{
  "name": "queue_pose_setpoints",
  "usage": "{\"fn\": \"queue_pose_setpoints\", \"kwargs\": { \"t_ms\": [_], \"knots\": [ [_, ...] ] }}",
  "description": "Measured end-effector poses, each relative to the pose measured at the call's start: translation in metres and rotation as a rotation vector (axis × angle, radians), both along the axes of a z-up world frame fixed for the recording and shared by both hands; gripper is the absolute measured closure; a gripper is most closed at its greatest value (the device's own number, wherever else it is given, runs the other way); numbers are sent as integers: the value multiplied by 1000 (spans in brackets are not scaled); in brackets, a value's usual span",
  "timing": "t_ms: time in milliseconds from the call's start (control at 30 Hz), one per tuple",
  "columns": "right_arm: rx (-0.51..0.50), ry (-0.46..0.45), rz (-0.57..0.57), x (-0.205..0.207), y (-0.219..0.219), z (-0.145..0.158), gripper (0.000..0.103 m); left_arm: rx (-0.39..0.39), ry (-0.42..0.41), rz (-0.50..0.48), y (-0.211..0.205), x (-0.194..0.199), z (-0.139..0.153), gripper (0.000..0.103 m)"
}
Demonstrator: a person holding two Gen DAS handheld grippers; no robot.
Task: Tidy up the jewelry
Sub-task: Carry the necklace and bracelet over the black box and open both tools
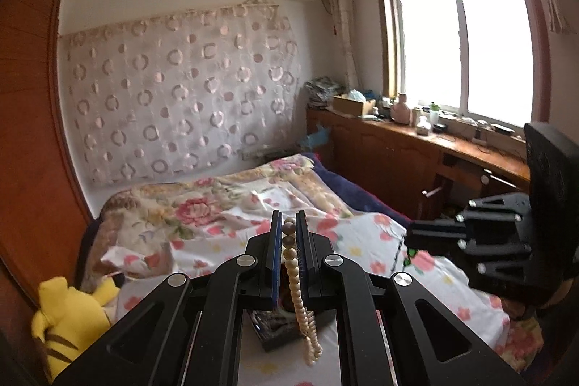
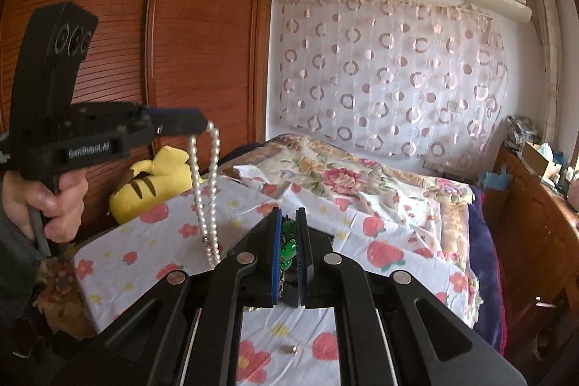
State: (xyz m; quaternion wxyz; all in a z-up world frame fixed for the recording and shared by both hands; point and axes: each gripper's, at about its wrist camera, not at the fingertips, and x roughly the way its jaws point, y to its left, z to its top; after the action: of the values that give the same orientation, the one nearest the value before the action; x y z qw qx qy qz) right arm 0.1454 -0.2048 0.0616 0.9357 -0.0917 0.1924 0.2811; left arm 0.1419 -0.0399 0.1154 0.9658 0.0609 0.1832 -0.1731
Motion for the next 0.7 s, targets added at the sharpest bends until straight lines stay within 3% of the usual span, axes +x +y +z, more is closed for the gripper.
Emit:
{"fn": "queue_pose_setpoints", "kwargs": {
  "t_ms": [133, 300, 700],
  "knots": [
    [8, 6, -7, 15, 3, 2, 94, 1, 7, 25, 1, 20, 5, 96],
    [5, 24, -15, 34, 11, -3, 94, 17, 38, 53, -4, 43, -8, 96],
    [-22, 130, -33, 88, 44, -49, 94, 30, 202, 105, 8, 80, -91, 96]
  ]
}}
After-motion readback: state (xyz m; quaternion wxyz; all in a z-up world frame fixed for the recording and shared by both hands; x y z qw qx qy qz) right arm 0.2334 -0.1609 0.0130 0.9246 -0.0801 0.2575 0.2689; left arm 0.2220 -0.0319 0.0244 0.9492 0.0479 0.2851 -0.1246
